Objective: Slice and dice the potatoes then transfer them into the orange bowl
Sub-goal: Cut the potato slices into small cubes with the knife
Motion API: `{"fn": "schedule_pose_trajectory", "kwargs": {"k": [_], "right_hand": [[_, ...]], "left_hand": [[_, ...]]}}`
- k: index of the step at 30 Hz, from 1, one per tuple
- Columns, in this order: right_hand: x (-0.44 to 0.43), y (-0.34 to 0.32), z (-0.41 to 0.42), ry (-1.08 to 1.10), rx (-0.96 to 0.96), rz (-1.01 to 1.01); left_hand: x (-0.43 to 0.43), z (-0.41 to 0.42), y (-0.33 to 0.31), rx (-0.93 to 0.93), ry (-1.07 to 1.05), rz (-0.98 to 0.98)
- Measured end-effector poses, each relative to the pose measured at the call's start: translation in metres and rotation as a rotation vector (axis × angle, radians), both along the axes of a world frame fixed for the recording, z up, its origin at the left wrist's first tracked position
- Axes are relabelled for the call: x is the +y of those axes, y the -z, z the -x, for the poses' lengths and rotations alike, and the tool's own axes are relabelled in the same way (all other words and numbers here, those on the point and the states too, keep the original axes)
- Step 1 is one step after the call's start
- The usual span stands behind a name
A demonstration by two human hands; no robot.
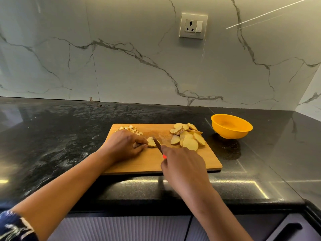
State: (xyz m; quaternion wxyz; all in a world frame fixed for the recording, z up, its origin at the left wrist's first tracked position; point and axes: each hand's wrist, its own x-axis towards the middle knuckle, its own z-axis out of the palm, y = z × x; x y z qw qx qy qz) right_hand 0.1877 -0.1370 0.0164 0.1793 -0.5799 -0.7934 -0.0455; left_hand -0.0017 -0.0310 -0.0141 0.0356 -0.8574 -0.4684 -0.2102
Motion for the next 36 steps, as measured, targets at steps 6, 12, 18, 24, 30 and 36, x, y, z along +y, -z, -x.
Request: {"fn": "schedule_pose_trajectory", "kwargs": {"k": [6,12,18,24,30,36], "right_hand": [[0.026,0.011,0.015,0.008,0.001,0.037],[0.033,0.012,0.029,0.038,-0.082,0.105],[0.035,0.005,0.042,0.013,-0.163,0.154],[0.019,0.014,0.024,-0.012,-0.163,0.085],[-0.010,0.016,0.006,-0.021,-0.168,0.080],[-0.004,0.013,0.007,-0.003,-0.136,0.077]], "left_hand": [[-0.001,0.007,-0.007,0.121,0.015,0.096],[-0.001,0.007,-0.006,0.099,0.027,0.088],[-0.002,0.004,-0.007,0.129,0.041,0.050],[-0.002,0.002,-0.006,0.111,0.021,0.044],[-0.004,0.001,-0.008,0.118,0.012,0.058],[-0.004,0.001,-0.008,0.086,-0.050,0.073]]}}
